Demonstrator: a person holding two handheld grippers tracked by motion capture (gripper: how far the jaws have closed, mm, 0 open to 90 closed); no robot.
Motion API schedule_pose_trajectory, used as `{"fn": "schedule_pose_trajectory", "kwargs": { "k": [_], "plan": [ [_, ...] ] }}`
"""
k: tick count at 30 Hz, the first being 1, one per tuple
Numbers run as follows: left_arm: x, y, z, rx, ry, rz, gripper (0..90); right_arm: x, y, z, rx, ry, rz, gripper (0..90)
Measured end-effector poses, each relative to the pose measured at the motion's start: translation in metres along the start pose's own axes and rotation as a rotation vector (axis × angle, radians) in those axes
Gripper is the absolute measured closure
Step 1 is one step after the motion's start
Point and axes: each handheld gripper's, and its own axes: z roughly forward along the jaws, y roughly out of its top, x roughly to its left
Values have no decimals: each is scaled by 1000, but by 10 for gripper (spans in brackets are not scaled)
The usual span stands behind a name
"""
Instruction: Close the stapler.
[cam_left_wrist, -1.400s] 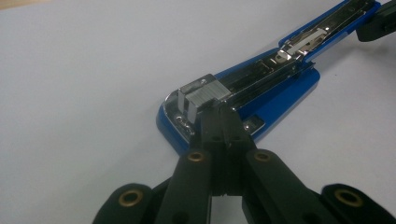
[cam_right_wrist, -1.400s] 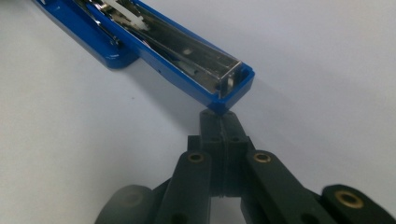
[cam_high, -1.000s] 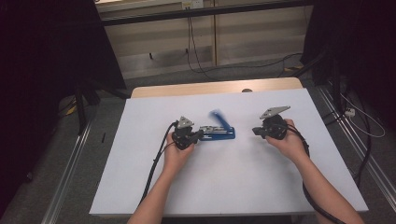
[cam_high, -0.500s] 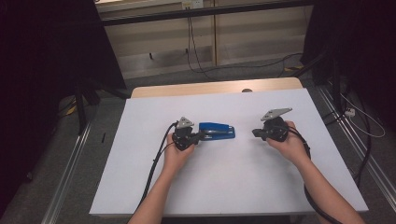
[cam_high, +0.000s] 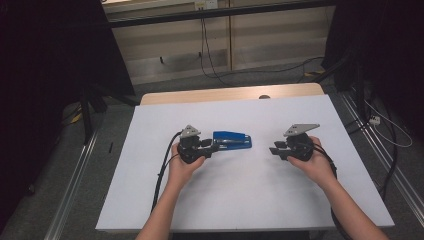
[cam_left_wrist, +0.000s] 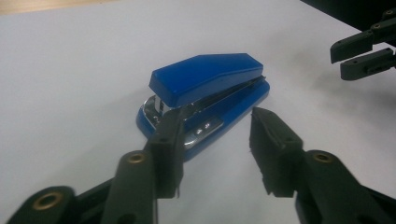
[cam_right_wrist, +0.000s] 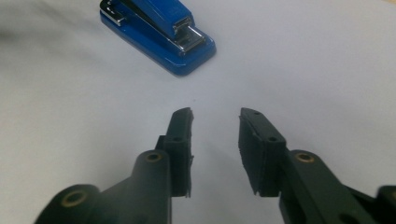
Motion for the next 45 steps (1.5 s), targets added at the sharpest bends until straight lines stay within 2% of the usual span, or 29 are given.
{"fn": "schedule_pose_trajectory", "kwargs": {
  "k": [4, 6, 11, 17, 19, 26, 30, 45],
  "plan": [
    [-3, 2, -12, -2, 12, 18, 430, 7, -4, -7, 2, 5, 6, 547],
    [-4, 2, -17, -8, 19, 28, 414, 11, -7, -10, 2, 9, -2, 521],
    [-7, -2, -26, 10, 20, 29, 364, 16, -15, -14, 7, 15, 4, 473],
    [-3, -9, -38, 18, 46, 13, 283, 19, -25, -21, 5, 13, 18, 421],
    [-3, -11, -42, 15, 46, 3, 280, 20, -28, -23, 3, 10, 21, 398],
    [-1, -22, -57, 24, 60, 9, 226, 24, -37, -35, -7, 3, 34, 354],
    [-2, -27, -66, 10, 59, 11, 212, 27, -42, -42, -14, -1, 32, 338],
    [2, -47, -97, 9, 60, 12, 154, 36, -58, -60, -13, -12, 19, 291]
  ]
}}
